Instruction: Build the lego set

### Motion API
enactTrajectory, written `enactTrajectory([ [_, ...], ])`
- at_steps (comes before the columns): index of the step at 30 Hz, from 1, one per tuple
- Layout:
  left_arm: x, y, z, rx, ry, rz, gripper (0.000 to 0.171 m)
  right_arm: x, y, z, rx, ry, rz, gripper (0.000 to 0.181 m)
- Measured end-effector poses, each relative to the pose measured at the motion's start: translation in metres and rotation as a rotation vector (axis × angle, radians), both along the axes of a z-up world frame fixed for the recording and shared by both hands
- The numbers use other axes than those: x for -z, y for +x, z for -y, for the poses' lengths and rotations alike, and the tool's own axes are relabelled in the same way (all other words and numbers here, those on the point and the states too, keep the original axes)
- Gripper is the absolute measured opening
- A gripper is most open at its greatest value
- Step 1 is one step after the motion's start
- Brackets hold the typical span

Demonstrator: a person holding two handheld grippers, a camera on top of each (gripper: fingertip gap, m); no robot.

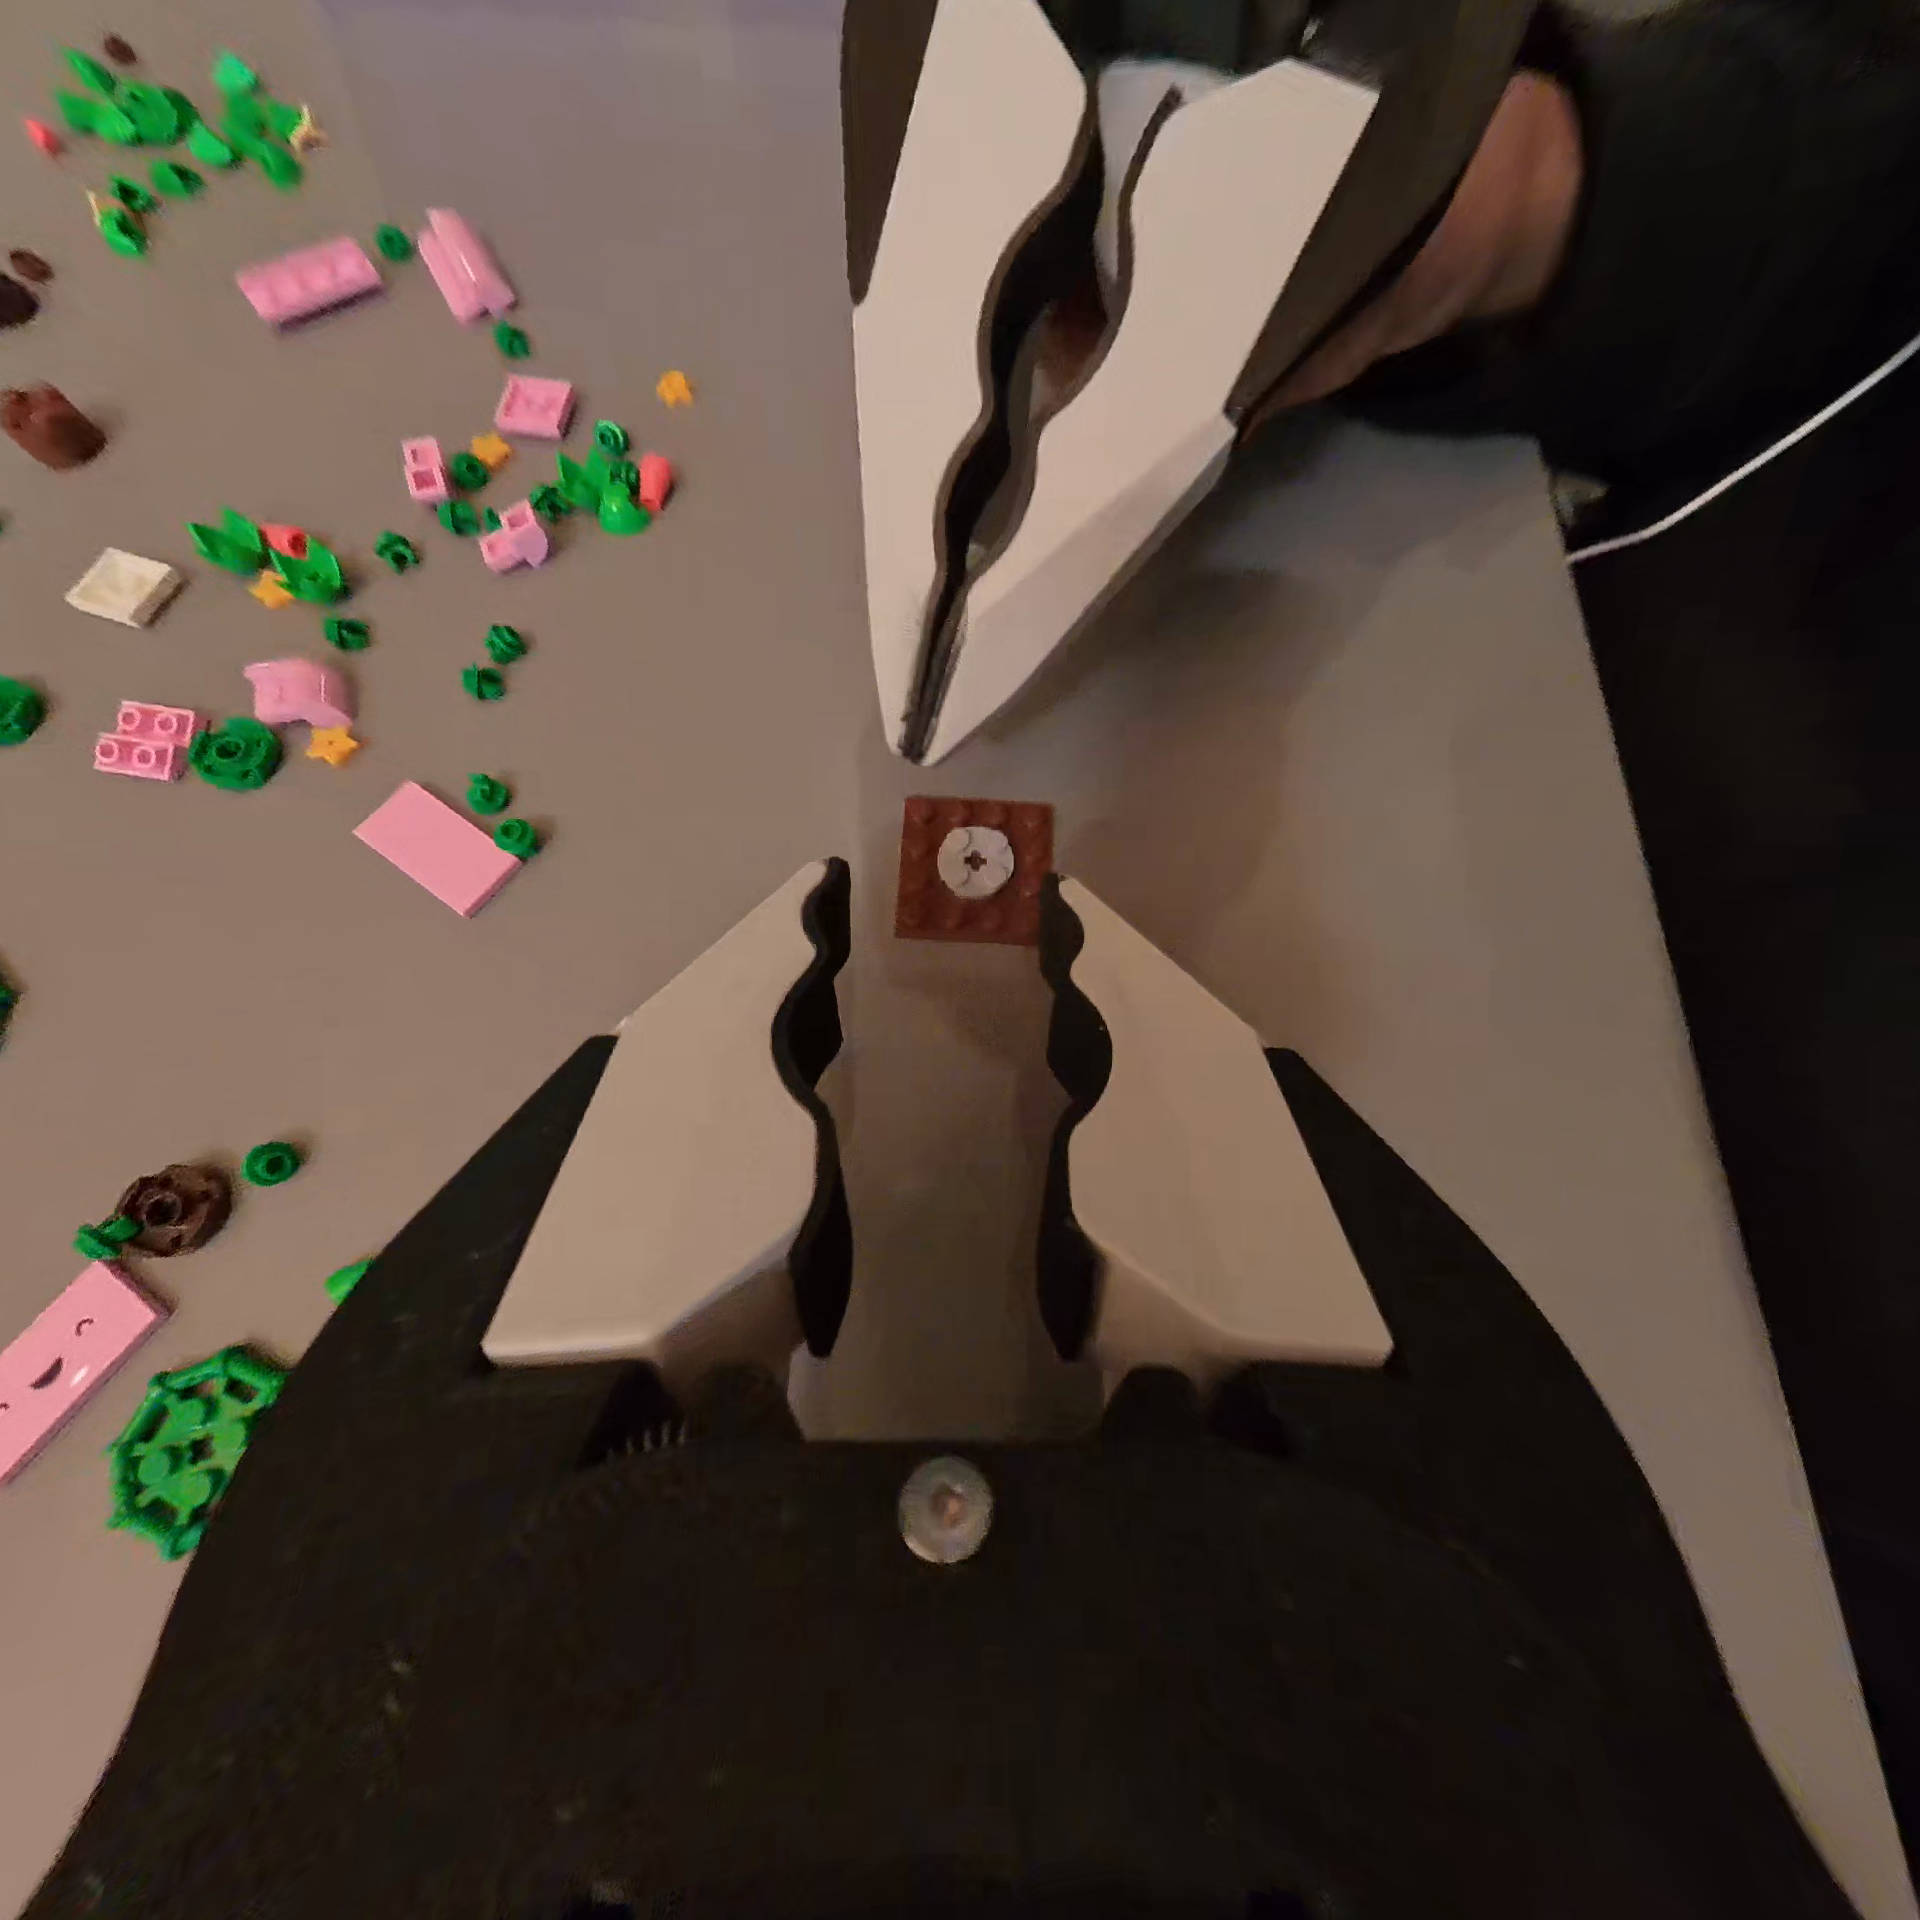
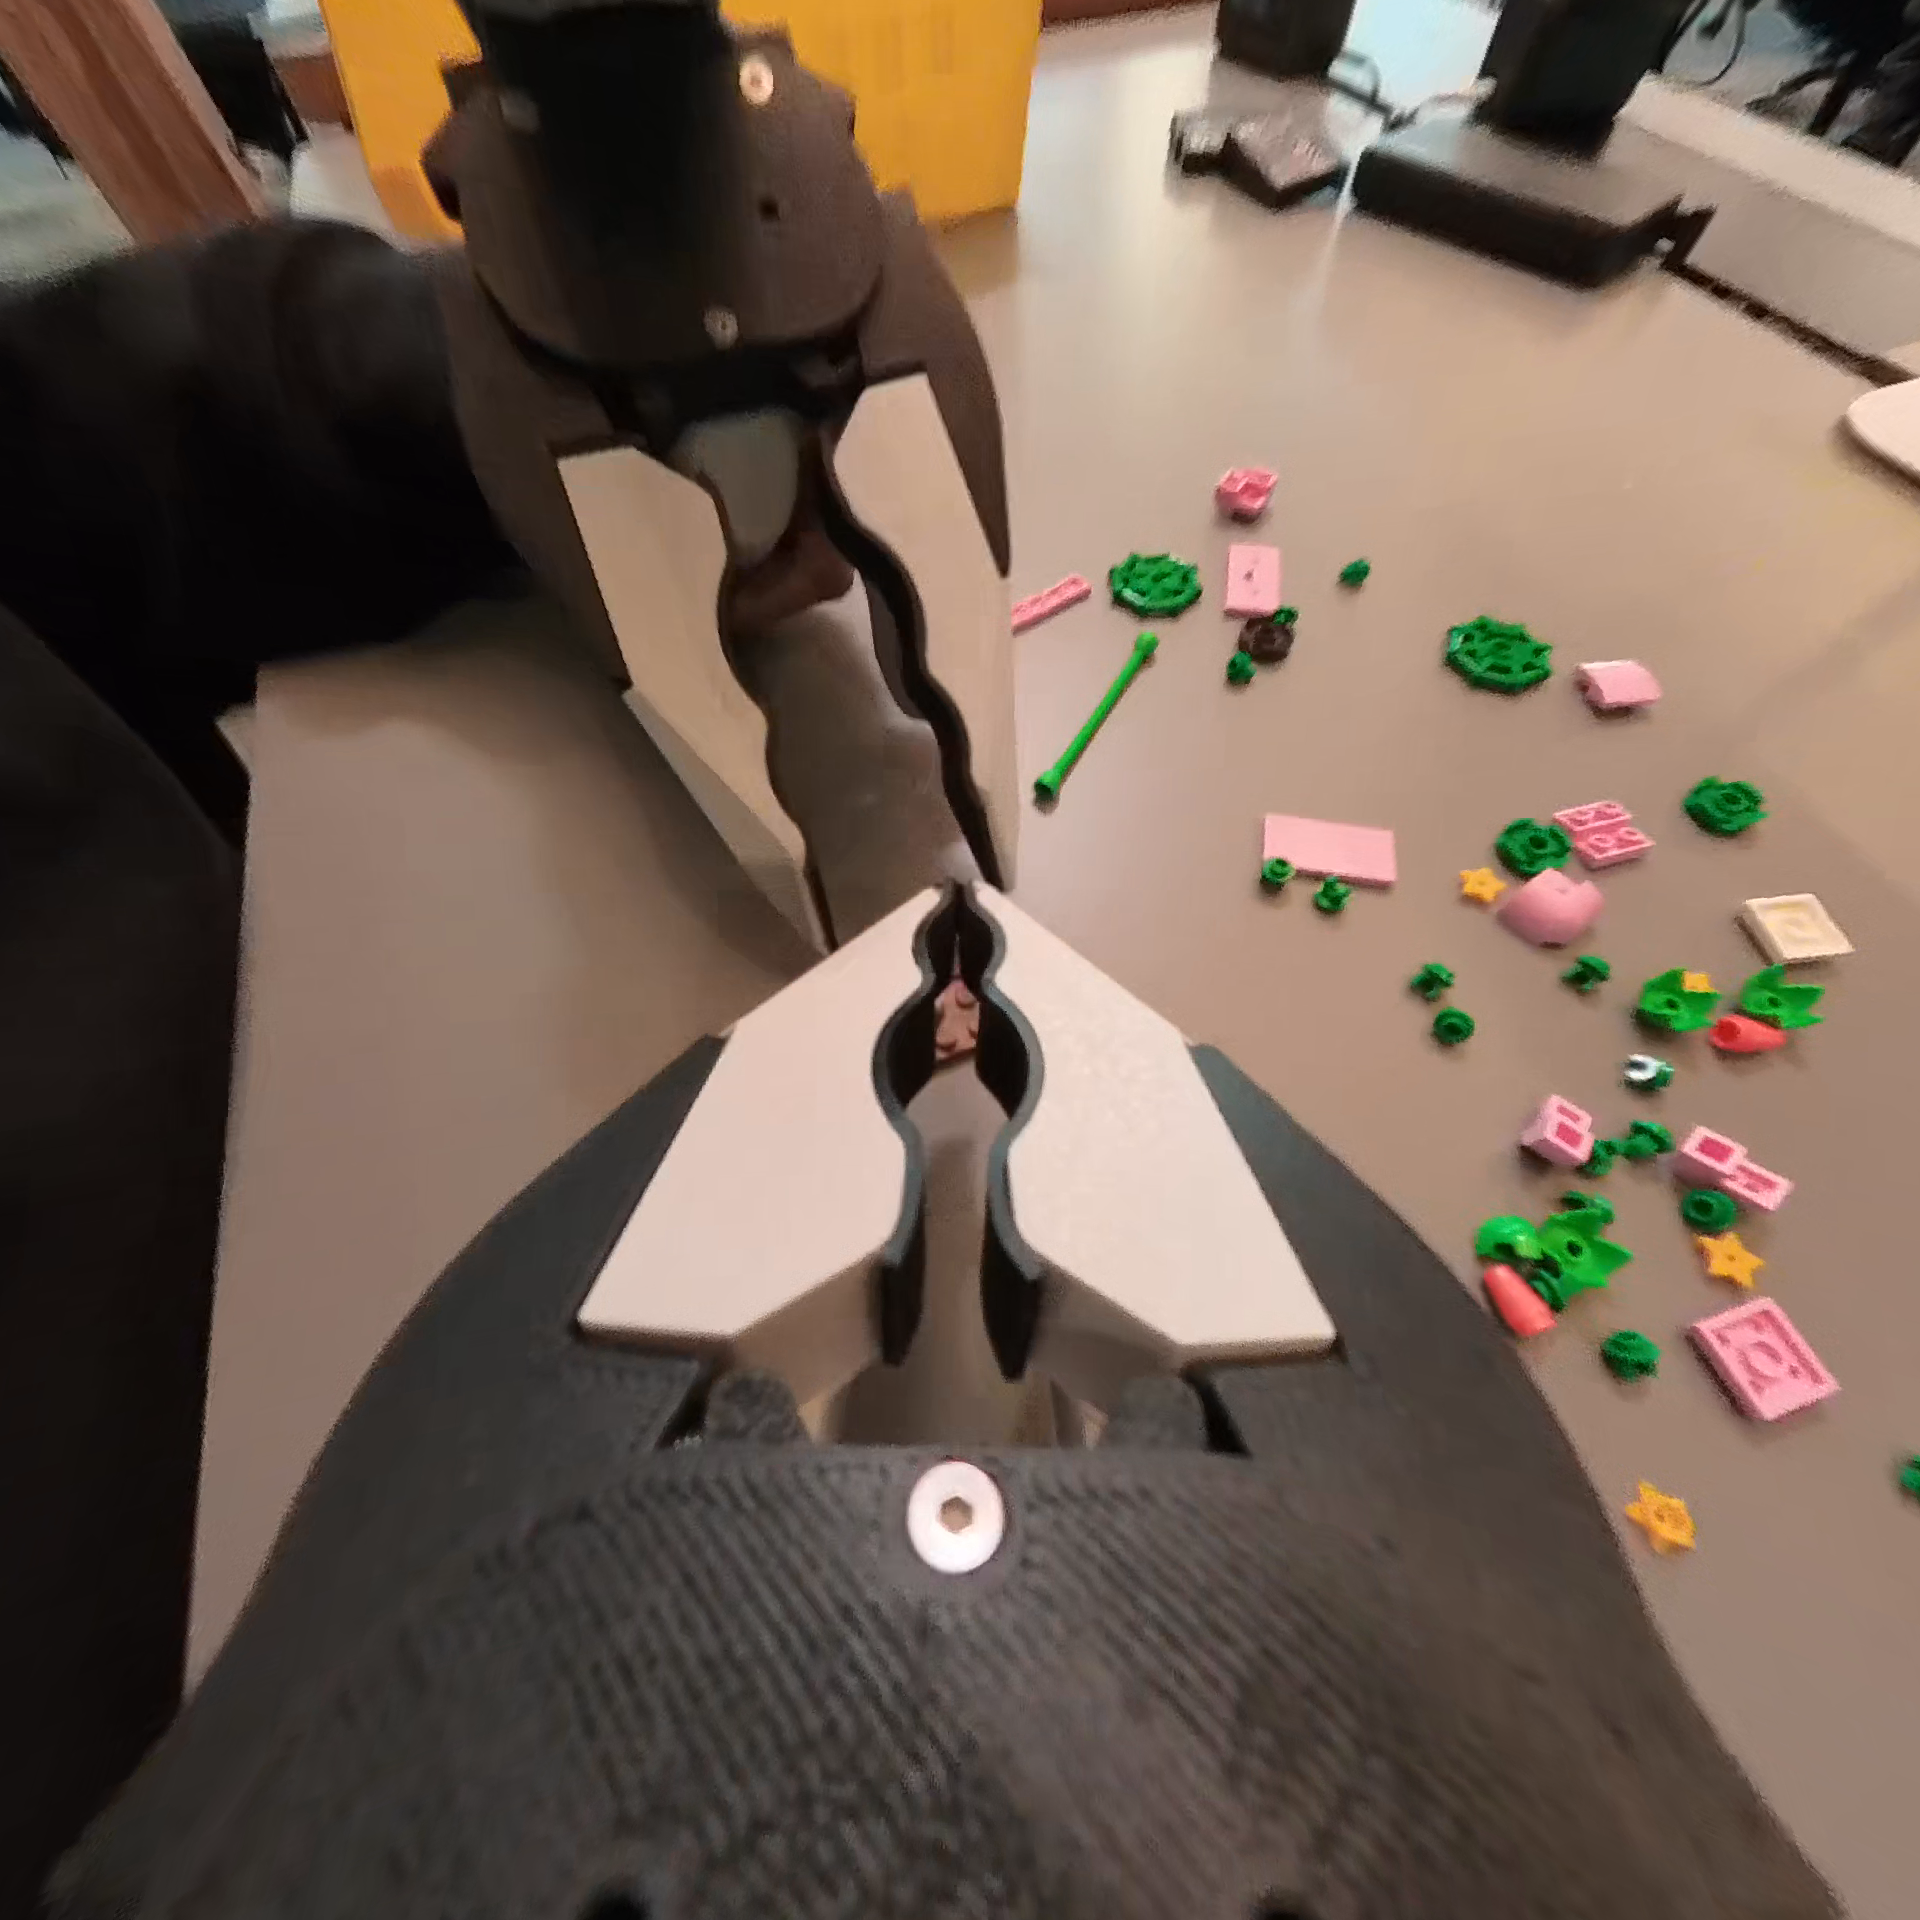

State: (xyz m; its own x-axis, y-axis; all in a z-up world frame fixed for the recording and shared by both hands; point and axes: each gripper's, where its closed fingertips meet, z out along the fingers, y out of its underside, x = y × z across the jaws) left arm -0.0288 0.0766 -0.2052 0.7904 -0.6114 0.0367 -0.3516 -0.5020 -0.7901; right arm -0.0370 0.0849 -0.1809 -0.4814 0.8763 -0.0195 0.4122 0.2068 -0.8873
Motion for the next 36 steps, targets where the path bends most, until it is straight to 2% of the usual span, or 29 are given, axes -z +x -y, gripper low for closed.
enactTrajectory([
  [6,0.008,0.001,-0.001,-0.01,0.001,-0.092,0.031,0.02,0.003,0.003,0.011,0.154,0.096,0.0],
  [9,0.012,0.002,0.0,-0.004,0.001,-0.134,0.034,0.013,0.003,0.007,0.029,0.203,0.078,0.0],
  [15,0.014,0.004,0.001,0.008,-0.002,-0.142,0.034,0.007,0.004,0.009,0.039,0.214,0.092,0.0],
  [18,0.018,0.006,0.004,0.021,-0.037,-0.141,0.035,0.032,0.01,0.006,0.028,0.235,0.23,0.0],
  [24,0.019,0.006,0.004,0.021,-0.063,-0.123,0.035,0.013,0.005,0.009,0.044,0.212,0.133,0.0],
  [27,0.019,0.006,0.005,0.022,-0.061,-0.126,0.035,0.035,0.008,0.006,0.049,0.217,0.228,0.0],
  [29,0.019,0.006,0.005,0.021,-0.062,-0.124,0.035,0.033,0.009,0.004,0.051,0.229,0.228,0.0],
  [33,0.019,0.006,0.004,0.02,-0.06,-0.127,0.035,0.0,0.003,0.006,0.071,0.167,0.097,0.0],
  [34,0.019,0.006,0.004,0.02,-0.061,-0.127,0.035,0.002,0.004,0.005,0.071,0.164,0.11,0.0],
  [36,0.019,0.006,0.004,0.02,-0.06,-0.127,0.035,0.029,0.01,0.002,0.063,0.202,0.223,0.0],
])
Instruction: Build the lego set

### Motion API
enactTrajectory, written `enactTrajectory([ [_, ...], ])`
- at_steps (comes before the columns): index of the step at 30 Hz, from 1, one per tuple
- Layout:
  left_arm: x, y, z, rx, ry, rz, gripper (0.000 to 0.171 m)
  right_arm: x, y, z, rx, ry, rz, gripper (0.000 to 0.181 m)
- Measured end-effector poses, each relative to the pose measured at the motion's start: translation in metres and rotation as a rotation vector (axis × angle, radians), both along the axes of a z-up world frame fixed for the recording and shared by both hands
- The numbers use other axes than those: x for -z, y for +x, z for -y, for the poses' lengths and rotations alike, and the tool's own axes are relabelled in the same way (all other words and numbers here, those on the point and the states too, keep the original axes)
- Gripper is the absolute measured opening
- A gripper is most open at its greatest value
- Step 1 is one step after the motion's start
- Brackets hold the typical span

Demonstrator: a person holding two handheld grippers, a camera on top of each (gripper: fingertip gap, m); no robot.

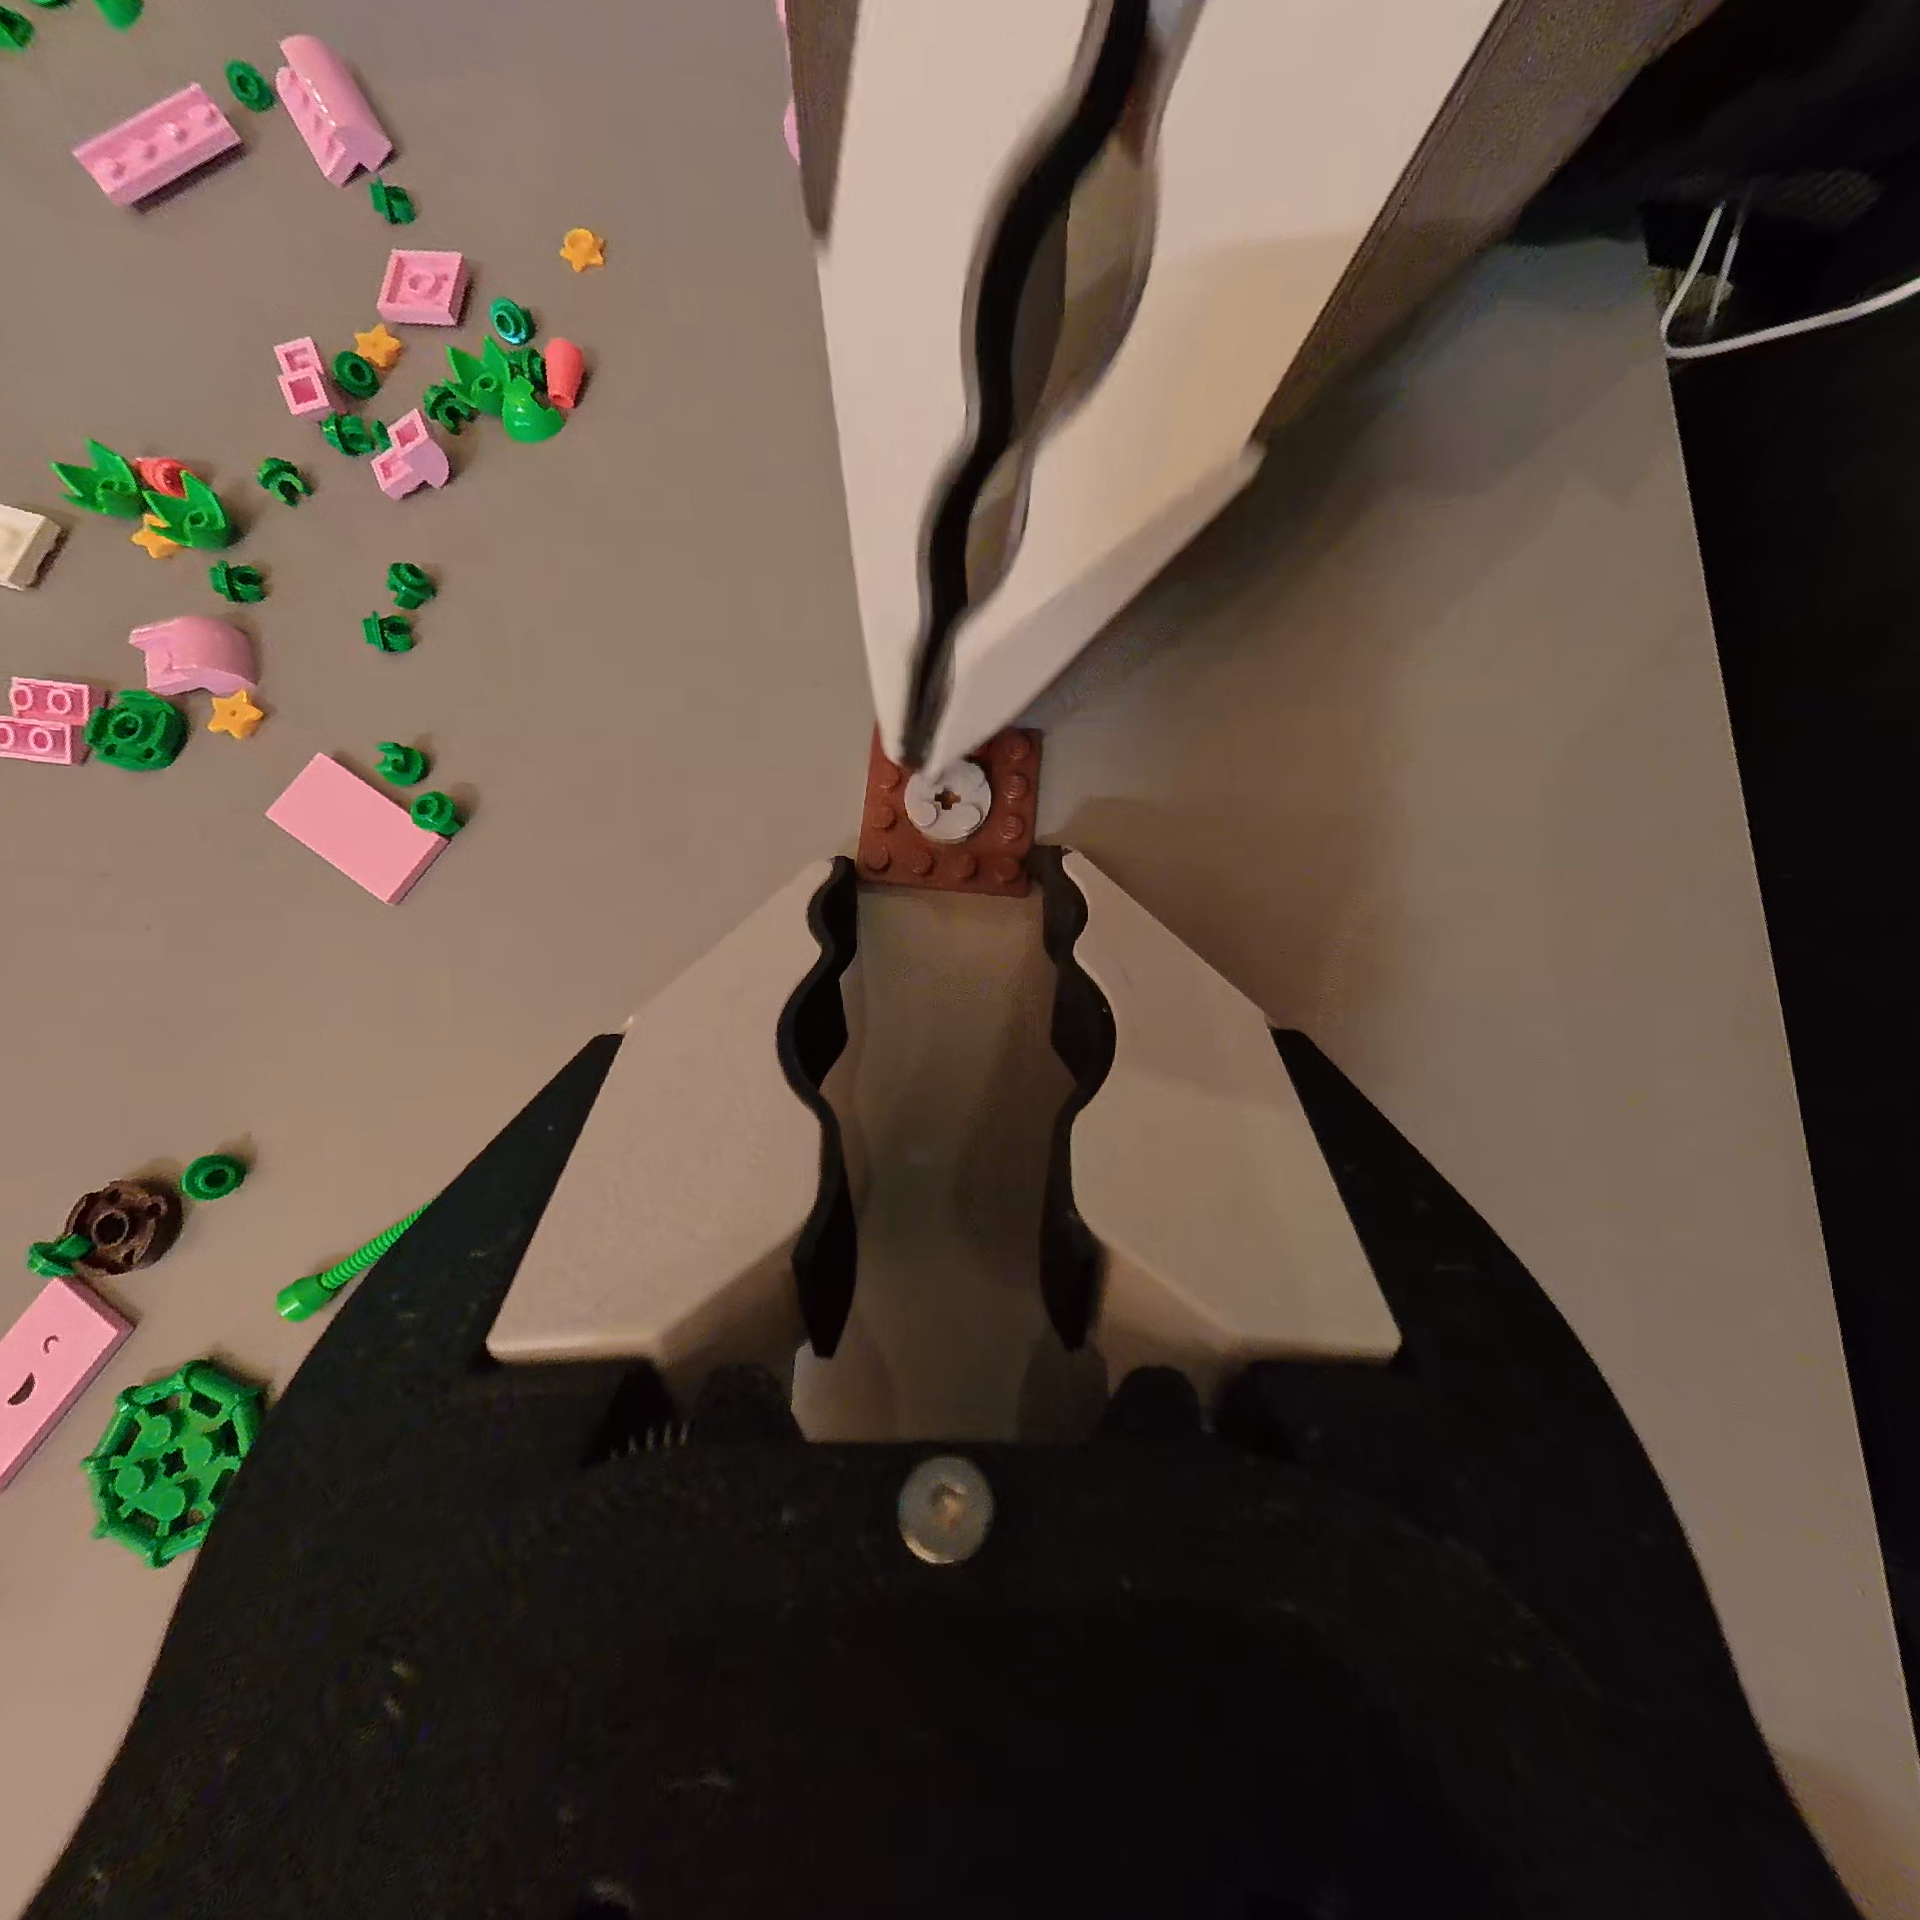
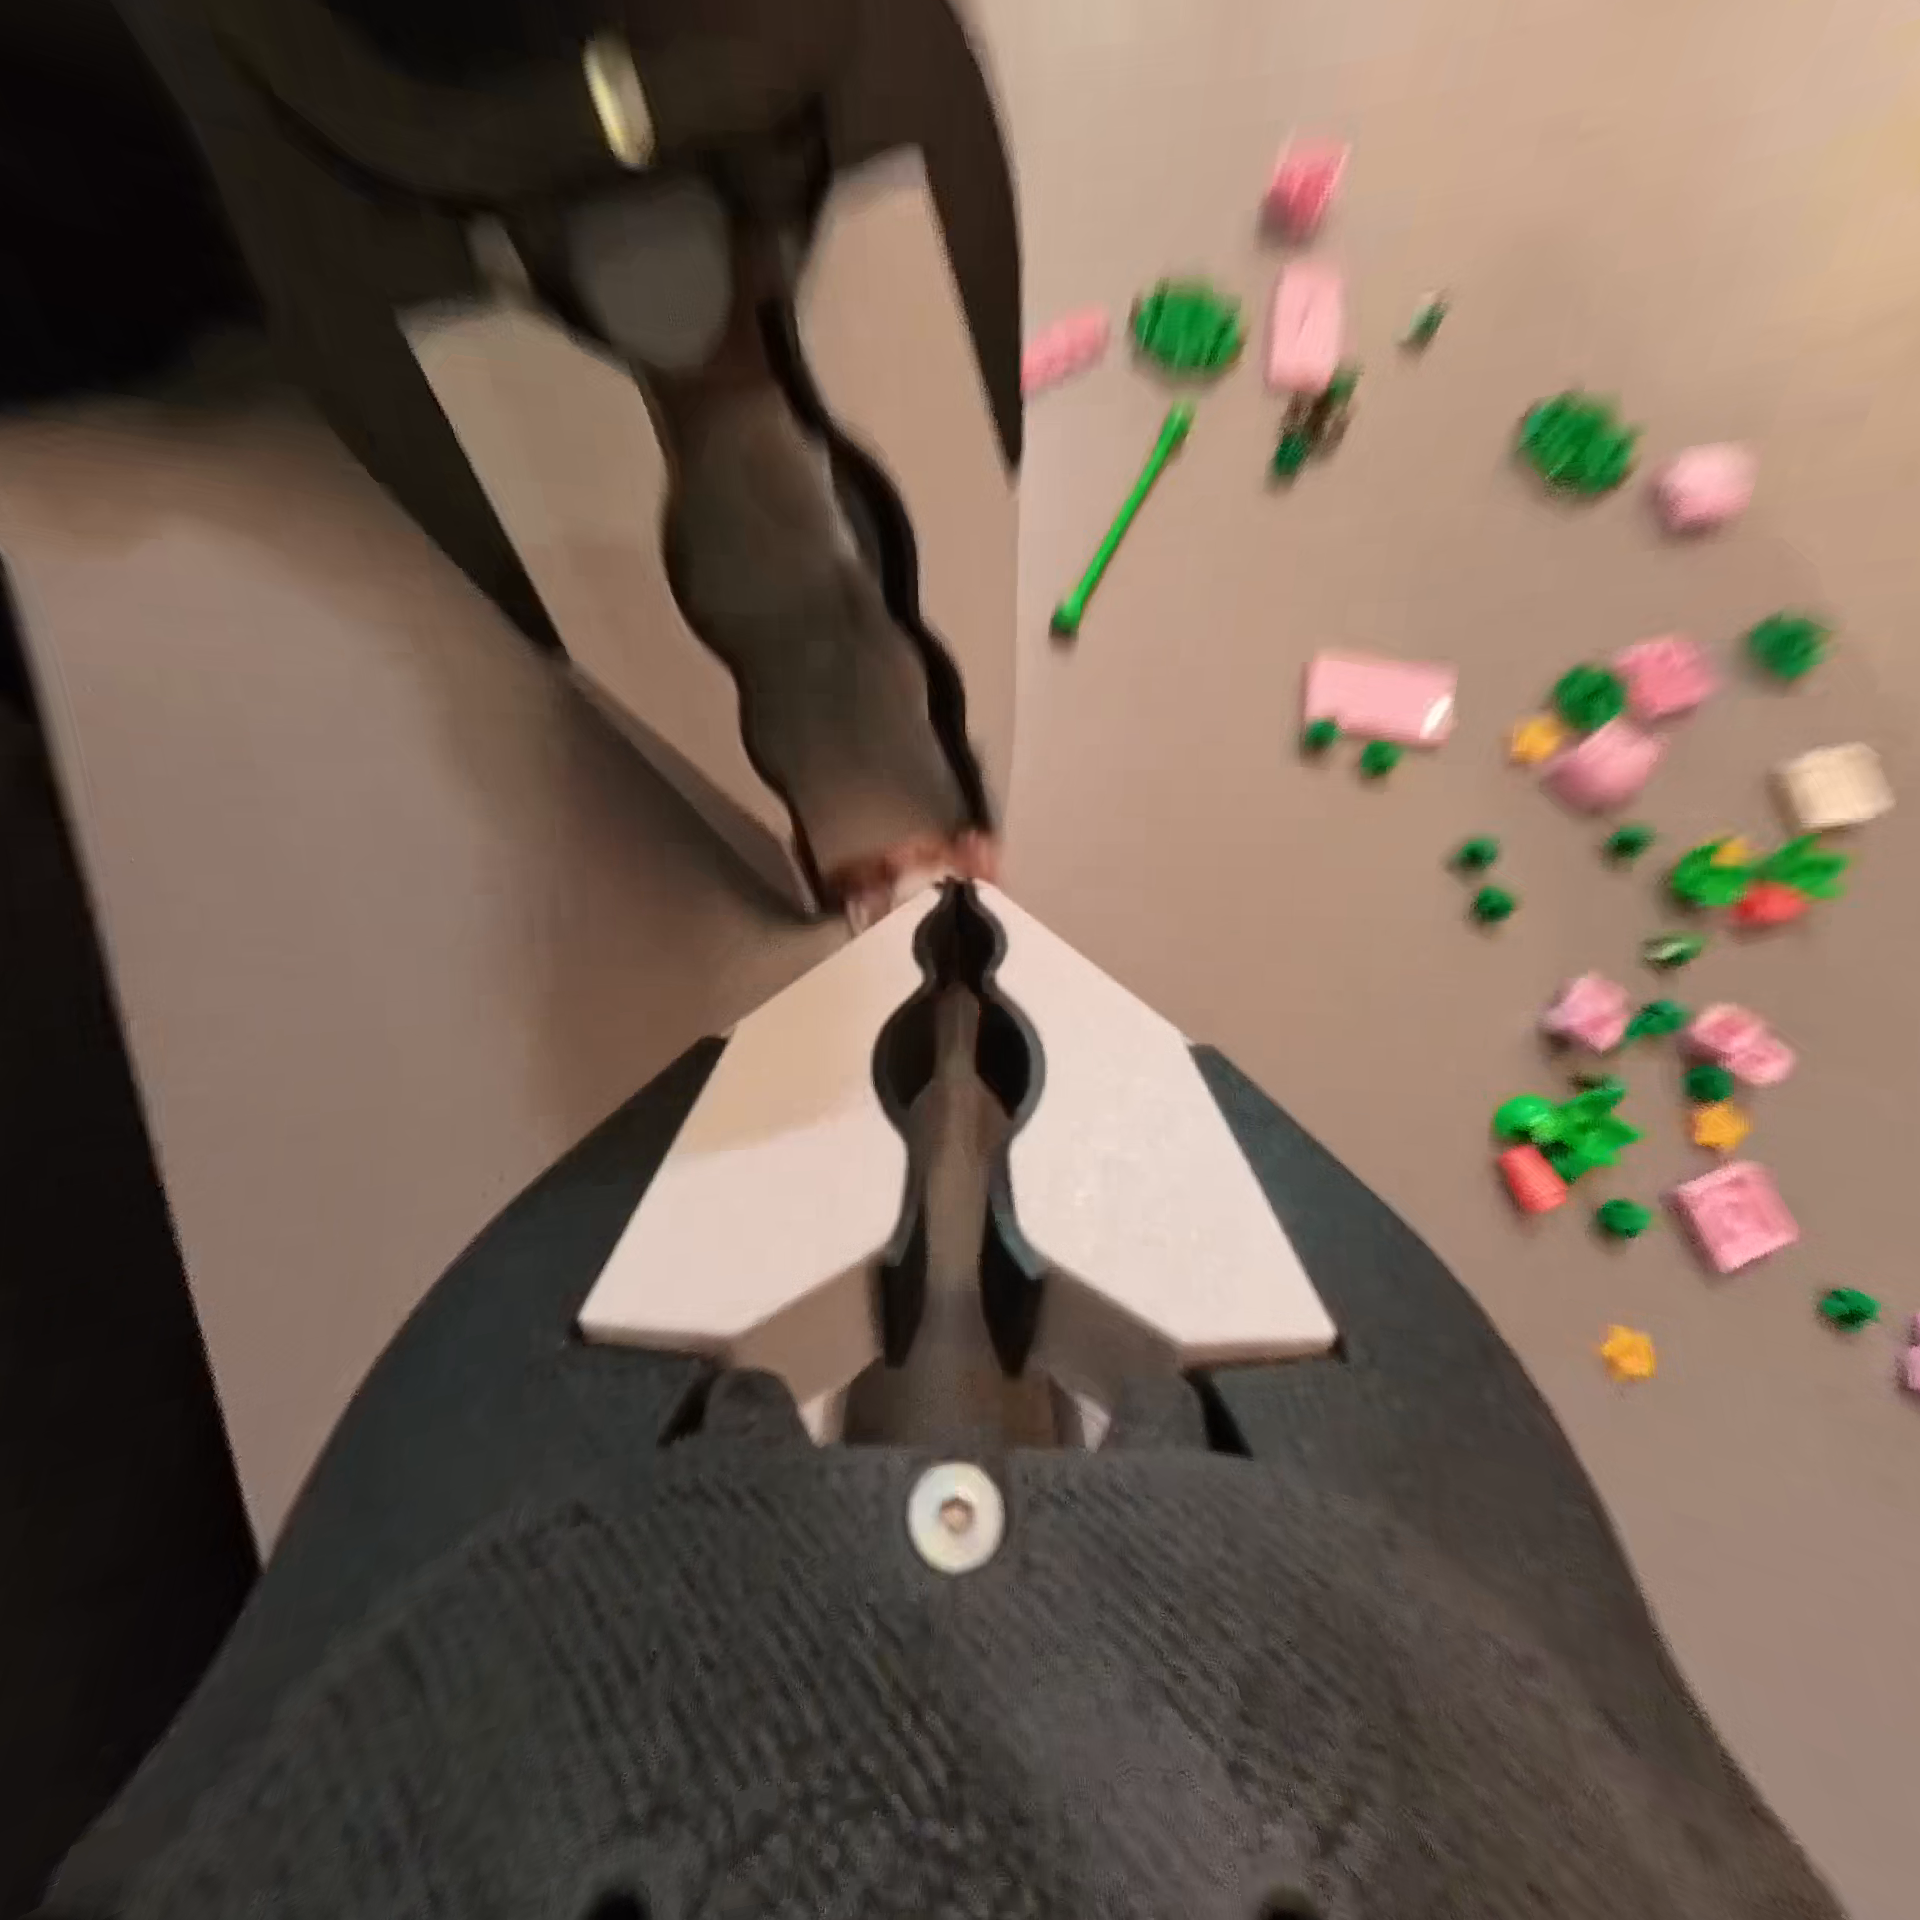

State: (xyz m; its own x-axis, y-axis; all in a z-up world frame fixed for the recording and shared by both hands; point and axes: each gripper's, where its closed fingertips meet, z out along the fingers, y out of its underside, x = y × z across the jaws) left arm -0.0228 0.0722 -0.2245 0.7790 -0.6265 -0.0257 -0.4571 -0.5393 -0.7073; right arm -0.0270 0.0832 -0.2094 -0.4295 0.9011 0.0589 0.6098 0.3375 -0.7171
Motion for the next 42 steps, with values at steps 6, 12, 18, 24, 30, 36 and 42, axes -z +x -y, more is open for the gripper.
enactTrajectory([
  [6,0.0,0.0,0.0,-0.001,0.0,0.0,0.035,-0.02,-0.003,-0.002,0.022,-0.024,-0.125,0.0],
  [12,0.0,0.0,0.0,0.0,-0.004,0.005,0.035,-0.003,0.002,-0.002,0.01,-0.006,-0.078,0.0],
  [18,0.0,0.0,0.0,0.0,-0.004,0.005,0.035,-0.021,0.004,0.002,0.01,-0.061,-0.143,0.0],
  [24,0.0,0.0,0.0,0.001,-0.004,0.006,0.036,-0.005,0.004,0.0,0.022,-0.017,-0.095,0.0],
  [30,0.0,0.0,0.0,0.001,-0.006,0.008,0.036,0.004,0.004,-0.001,0.035,-0.054,-0.056,0.0],
  [36,-0.001,-0.003,-0.001,-0.028,-0.019,0.028,0.042,0.004,0.002,-0.001,0.032,-0.064,-0.056,0.0],
  [42,-0.001,-0.004,-0.002,-0.037,-0.029,0.048,0.043,0.004,0.002,0.0,0.021,-0.076,-0.054,0.0],
])
